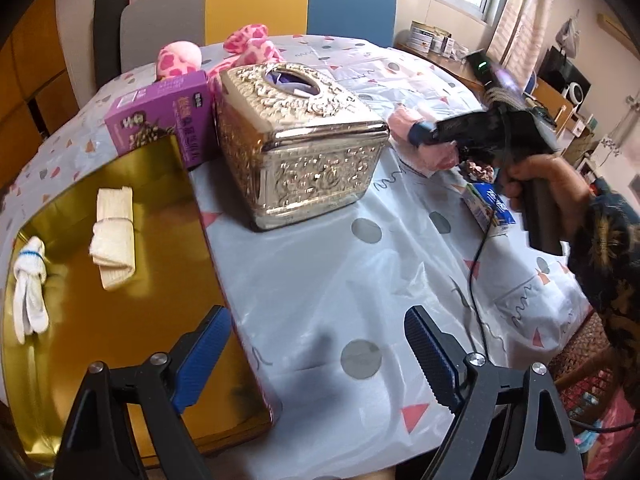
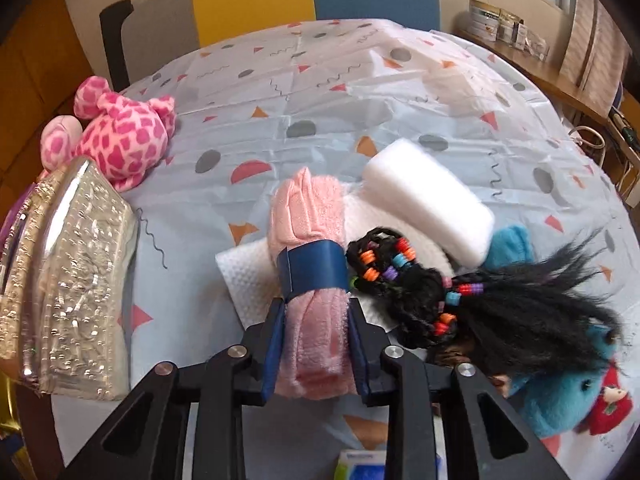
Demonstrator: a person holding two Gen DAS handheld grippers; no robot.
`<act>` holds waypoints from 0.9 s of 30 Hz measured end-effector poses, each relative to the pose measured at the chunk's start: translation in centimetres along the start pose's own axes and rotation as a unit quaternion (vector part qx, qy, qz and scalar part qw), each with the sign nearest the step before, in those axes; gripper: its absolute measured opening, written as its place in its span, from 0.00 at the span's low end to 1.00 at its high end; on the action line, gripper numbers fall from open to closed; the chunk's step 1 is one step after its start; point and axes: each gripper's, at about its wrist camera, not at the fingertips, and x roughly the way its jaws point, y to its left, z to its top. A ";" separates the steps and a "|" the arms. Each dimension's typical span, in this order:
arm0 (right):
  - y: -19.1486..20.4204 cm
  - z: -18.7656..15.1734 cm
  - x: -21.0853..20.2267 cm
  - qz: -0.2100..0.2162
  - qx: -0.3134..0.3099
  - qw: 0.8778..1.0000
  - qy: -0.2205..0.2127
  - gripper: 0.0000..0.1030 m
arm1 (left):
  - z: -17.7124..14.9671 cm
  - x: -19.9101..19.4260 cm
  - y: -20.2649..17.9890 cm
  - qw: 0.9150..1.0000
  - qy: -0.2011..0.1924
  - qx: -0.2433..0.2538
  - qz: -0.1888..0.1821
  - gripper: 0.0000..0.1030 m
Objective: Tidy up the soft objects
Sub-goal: 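Lift the pink towel with the right gripper while the left gripper reaches the white paper towel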
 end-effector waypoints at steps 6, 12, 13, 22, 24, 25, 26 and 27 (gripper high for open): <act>-4.4 0.3 -4.8 0.031 0.085 0.994 -0.063 0.27 | 2.0 0.1 -2.0 1.000 -0.012 0.022 -0.018 0.80; -8.7 -0.3 -5.0 -0.081 0.151 0.984 -0.047 0.27 | 4.8 0.3 -5.0 0.997 -0.029 0.046 -0.045 0.80; -9.5 -0.4 -5.0 -0.080 0.167 0.982 -0.044 0.27 | 5.2 0.4 -5.6 0.997 -0.032 0.052 -0.047 0.79; -11.2 -0.5 -5.8 -0.081 0.207 0.974 -0.047 0.27 | 11.1 4.1 -10.3 0.995 -0.033 0.082 -0.035 0.56; -11.8 -0.7 -5.6 -0.074 0.220 0.972 -0.041 0.27 | 12.2 5.6 -11.2 0.995 -0.023 0.087 -0.035 0.56; -12.1 -0.7 -5.6 -0.069 0.227 0.971 -0.041 0.27 | 12.9 6.7 -11.8 0.995 -0.019 0.092 -0.030 0.56; -12.3 -0.7 -5.7 -0.063 0.233 0.970 -0.044 0.27 | 13.2 7.4 -12.2 0.995 -0.018 0.097 -0.025 0.56; -12.4 -0.7 -5.9 -0.058 0.237 0.969 -0.047 0.27 | 13.6 8.4 -12.7 0.994 -0.016 0.104 -0.019 0.56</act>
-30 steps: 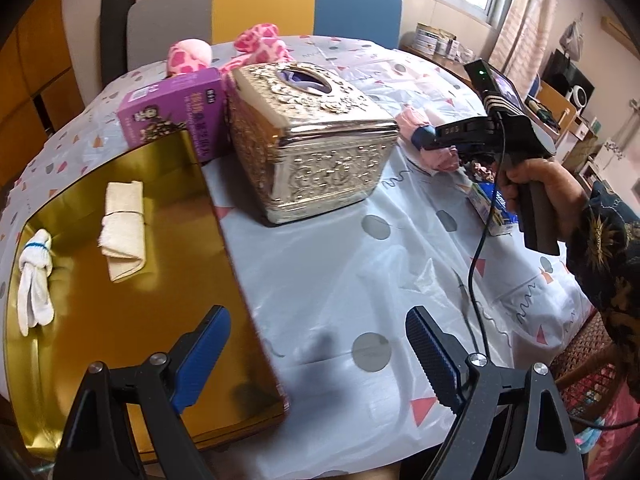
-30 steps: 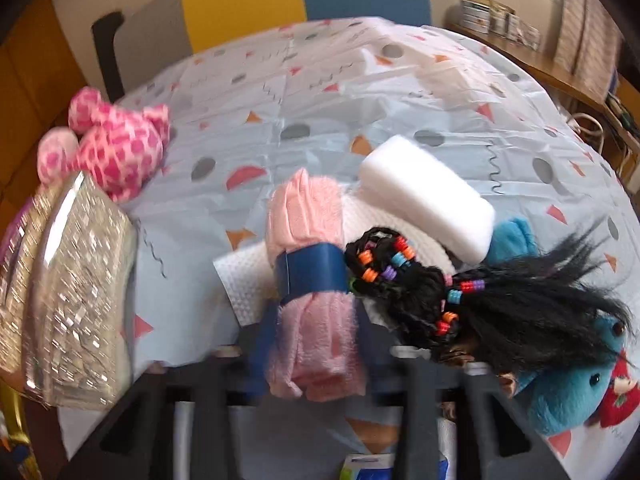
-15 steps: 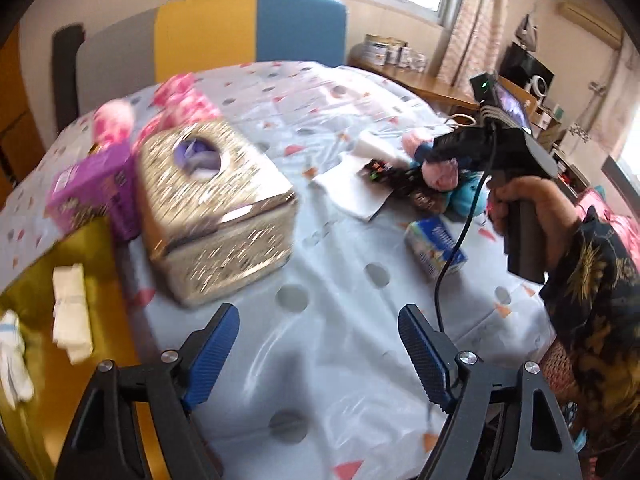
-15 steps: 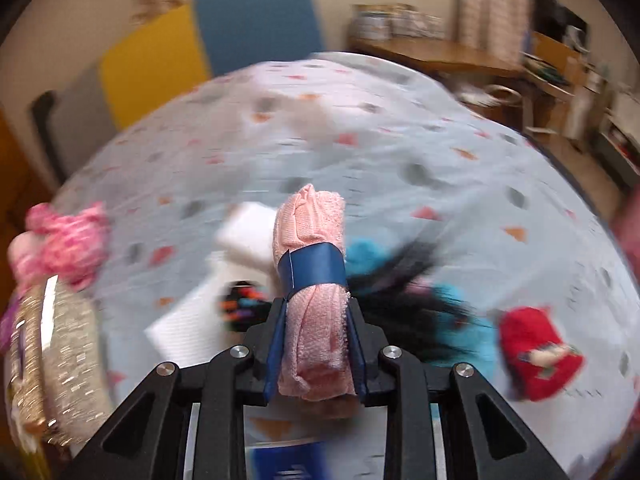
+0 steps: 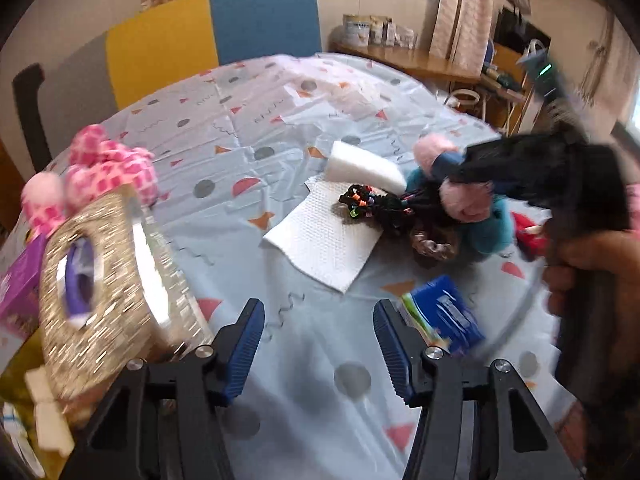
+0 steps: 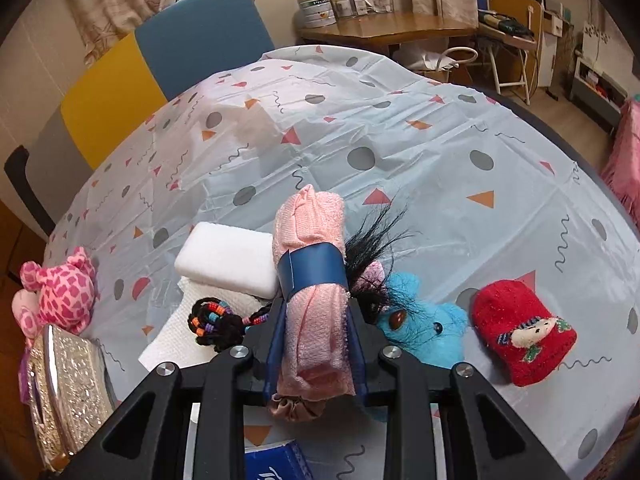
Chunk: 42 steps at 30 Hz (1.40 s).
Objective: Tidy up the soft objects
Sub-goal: 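Lift the pink towel with the right gripper while the left gripper reaches the white paper towel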
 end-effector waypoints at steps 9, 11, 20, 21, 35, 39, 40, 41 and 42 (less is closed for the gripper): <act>-0.1 0.6 -0.5 0.026 0.009 1.000 -0.005 0.27 | 3.3 7.5 -2.4 0.999 0.012 0.031 0.016 0.70; -0.1 0.7 -0.7 0.033 0.011 0.999 -0.007 0.27 | 3.9 9.5 -2.9 0.998 0.022 0.046 0.024 0.72; 0.2 0.8 -1.2 0.056 0.010 0.998 -0.015 0.27 | 5.2 14.7 -1.7 0.999 0.039 0.014 0.022 0.06; 0.2 0.8 -1.2 0.057 0.011 0.998 -0.016 0.27 | 5.2 14.5 -1.5 0.999 0.041 0.012 0.023 0.06; 0.7 0.6 -2.0 0.068 0.000 0.997 -0.040 0.27 | 3.9 1.6 -1.1 0.994 -0.059 -0.036 -0.088 0.05; 0.5 0.6 -1.8 0.075 0.005 0.997 -0.035 0.27 | 3.9 -1.7 -0.6 0.990 -0.079 -0.044 -0.106 0.05; 0.6 0.6 -1.8 0.077 0.003 0.996 -0.035 0.27 | 3.4 -2.2 -0.9 0.991 -0.074 -0.037 -0.105 0.05; 0.8 0.5 -2.0 0.079 0.000 0.996 -0.037 0.27 | 2.9 -2.3 -1.1 0.992 -0.068 -0.031 -0.101 0.05; 1.0 0.4 -2.2 0.082 -0.004 0.996 -0.039 0.27 | 2.1 -2.3 -1.3 0.993 -0.059 -0.026 -0.098 0.05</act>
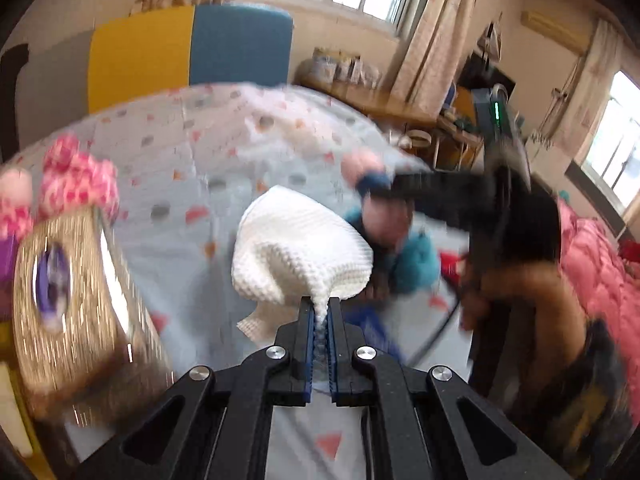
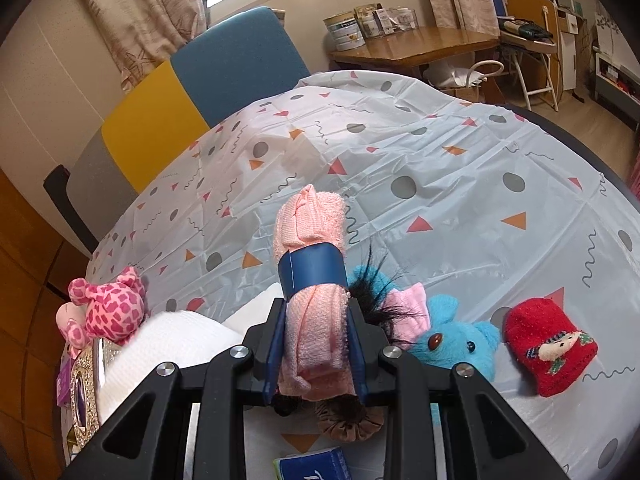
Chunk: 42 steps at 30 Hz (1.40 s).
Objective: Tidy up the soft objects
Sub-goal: 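Lift the pink towel with the right gripper while the left gripper reaches the white paper towel, then pinch the white paper towel with the left gripper and lift it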
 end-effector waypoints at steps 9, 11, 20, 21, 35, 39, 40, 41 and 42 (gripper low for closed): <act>1.6 -0.4 0.2 0.022 -0.034 0.999 0.009 0.27 | -9.6 0.8 1.1 0.995 0.093 -0.009 0.040 0.07; 2.0 -0.7 0.4 0.026 -0.042 0.999 0.017 0.27 | -11.0 1.3 1.6 0.992 0.113 -0.024 0.040 0.16; 2.3 -1.0 0.8 0.023 -0.051 0.998 0.027 0.27 | -11.5 1.4 2.8 0.988 0.124 -0.085 0.018 0.61; 2.3 -1.0 0.7 0.023 -0.051 0.998 0.025 0.27 | -11.2 1.8 2.6 0.989 0.127 -0.076 0.027 0.65; 3.7 -1.6 1.9 0.032 -0.087 0.994 0.051 0.27 | -10.4 6.6 0.8 0.985 0.126 0.015 0.113 0.04; 4.5 -2.2 2.4 0.033 -0.107 0.992 0.062 0.27 | -10.4 5.6 1.3 0.988 0.116 0.007 0.100 0.04; 4.5 -2.3 2.5 0.032 -0.108 0.992 0.062 0.27 | -10.2 5.1 1.3 0.990 0.110 0.006 0.094 0.04; 4.5 -2.3 2.5 0.031 -0.107 0.992 0.062 0.27 | -10.0 4.4 1.1 0.991 0.103 0.006 0.089 0.04; 4.4 -2.4 2.5 0.031 -0.105 0.992 0.063 0.27 | -9.5 3.6 0.8 0.992 0.092 0.008 0.086 0.04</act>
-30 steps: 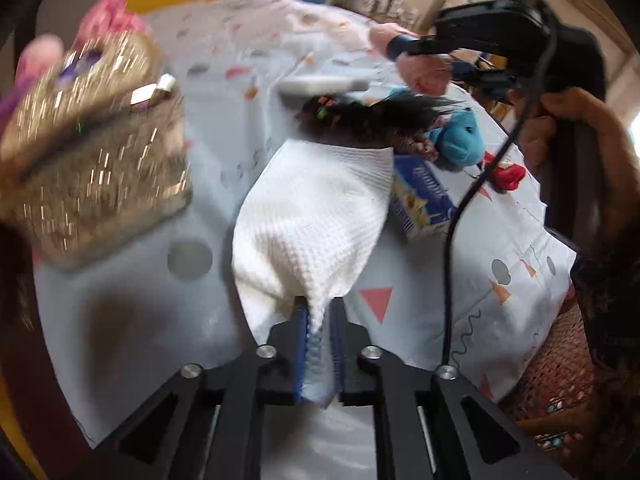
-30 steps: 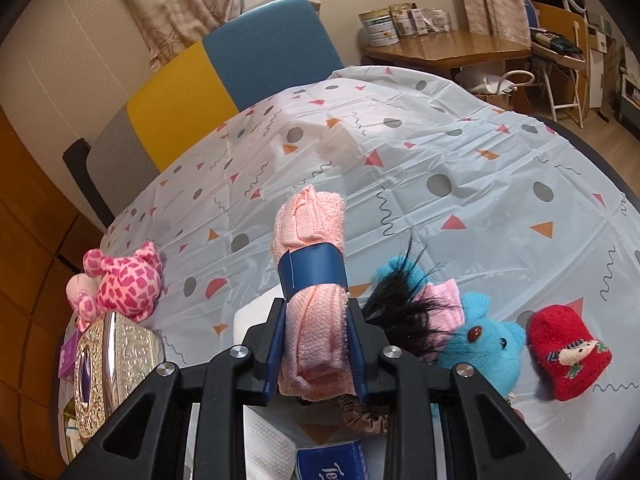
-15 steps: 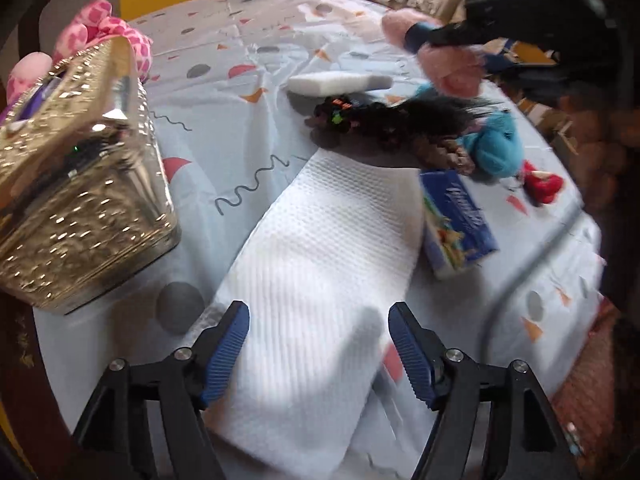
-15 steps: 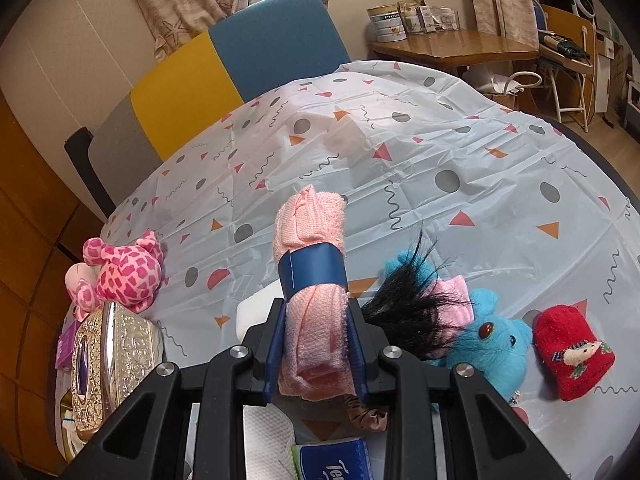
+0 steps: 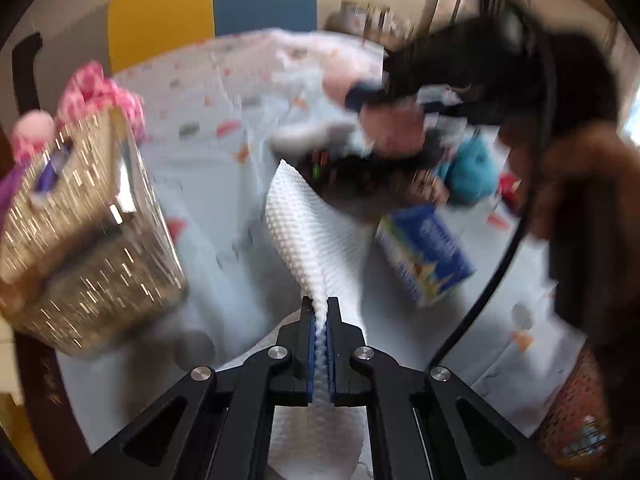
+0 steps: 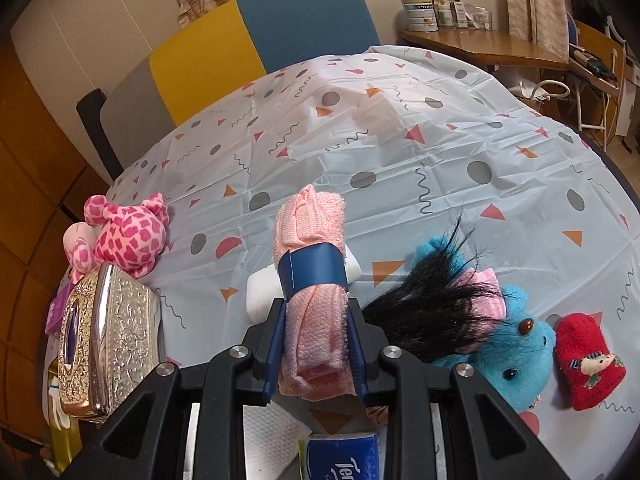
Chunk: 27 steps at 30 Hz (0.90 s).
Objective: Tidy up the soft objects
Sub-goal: 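Pinch the white paper towel with the left gripper and lift it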
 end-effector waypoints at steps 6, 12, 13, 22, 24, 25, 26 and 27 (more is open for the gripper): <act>-0.6 0.2 -0.5 0.010 0.017 1.000 -0.010 0.27 | 4.6 -5.1 0.9 0.998 -0.068 -0.008 -0.013 0.04; 0.0 0.1 -0.7 0.020 0.008 1.000 -0.014 0.27 | 10.9 -7.7 6.7 0.991 -0.109 -0.074 0.019 0.04; 0.1 0.1 -0.6 0.020 0.007 1.000 -0.014 0.27 | 11.6 -7.9 8.2 0.989 -0.112 -0.088 0.030 0.04; 1.8 -0.4 -0.6 0.033 -0.027 0.999 -0.019 0.27 | 10.6 -10.4 20.2 0.968 -0.124 -0.196 0.098 0.04; 2.4 -0.6 -0.5 0.036 -0.040 0.998 -0.019 0.27 | 9.1 -11.5 22.0 0.963 -0.128 -0.209 0.111 0.04; 2.6 -0.7 -0.5 0.037 -0.044 0.998 -0.019 0.27 | 8.3 -12.1 22.9 0.961 -0.130 -0.215 0.119 0.04; 2.9 -0.8 -0.4 0.038 -0.051 0.998 -0.018 0.27 | 7.7 -12.4 23.5 0.959 -0.131 -0.220 0.125 0.04; 3.1 -1.0 -0.3 0.037 -0.056 0.998 -0.017 0.27 | 6.8 -12.9 24.4 0.956 -0.132 -0.227 0.131 0.04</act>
